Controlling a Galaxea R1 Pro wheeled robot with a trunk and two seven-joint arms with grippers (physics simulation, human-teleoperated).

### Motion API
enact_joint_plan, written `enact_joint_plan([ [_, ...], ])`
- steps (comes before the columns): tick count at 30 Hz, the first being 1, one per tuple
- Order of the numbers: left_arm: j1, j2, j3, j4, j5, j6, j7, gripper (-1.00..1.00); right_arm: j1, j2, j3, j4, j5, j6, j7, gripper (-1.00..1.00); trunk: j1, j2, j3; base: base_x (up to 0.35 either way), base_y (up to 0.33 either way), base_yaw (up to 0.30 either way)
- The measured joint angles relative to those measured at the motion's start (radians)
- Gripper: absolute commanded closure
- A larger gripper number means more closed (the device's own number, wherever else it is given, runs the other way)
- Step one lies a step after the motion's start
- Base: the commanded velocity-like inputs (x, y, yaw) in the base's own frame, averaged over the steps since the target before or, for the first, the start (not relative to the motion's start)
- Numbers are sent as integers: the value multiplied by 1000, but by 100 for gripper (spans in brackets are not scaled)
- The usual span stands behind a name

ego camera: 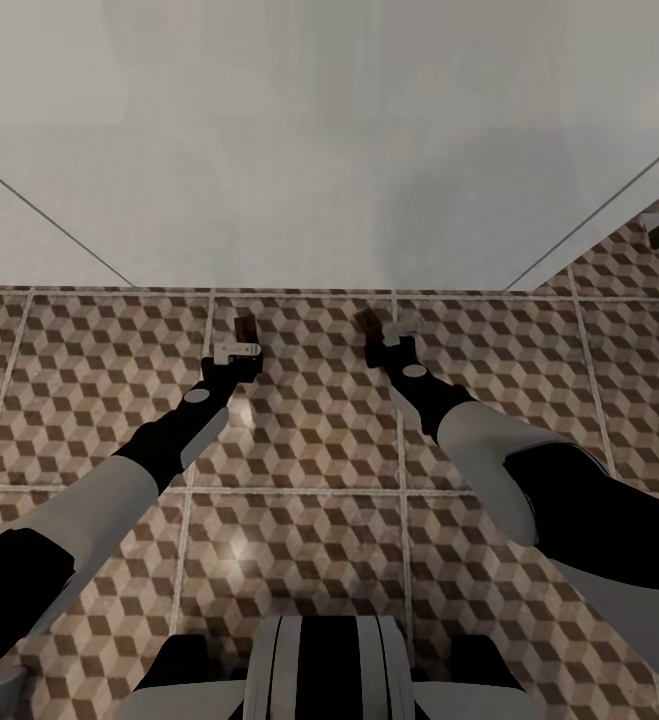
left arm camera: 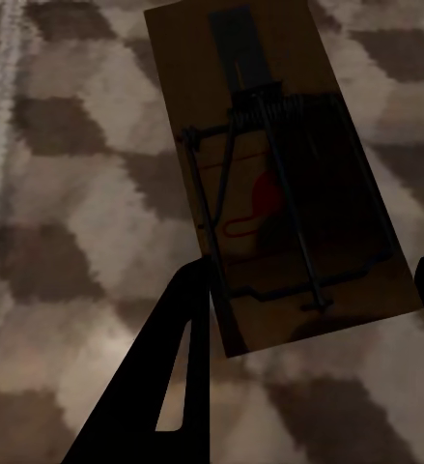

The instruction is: Take the four mousetraps from the cabinet in the bathroom and place them on the bathroom floor. Make sure all four end up on the same floor surface, and ensure that at least two of them are either under or directly next to the same bathroom sink.

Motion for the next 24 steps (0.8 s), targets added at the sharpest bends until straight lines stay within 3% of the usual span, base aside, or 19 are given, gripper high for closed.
enact_joint_plan([
  [24, 0, 13, 0, 6, 0, -1, 0, 100, 0, 0, 0, 26, 0, -25, 0, 100, 0, 0, 0, 0, 0, 0],
])
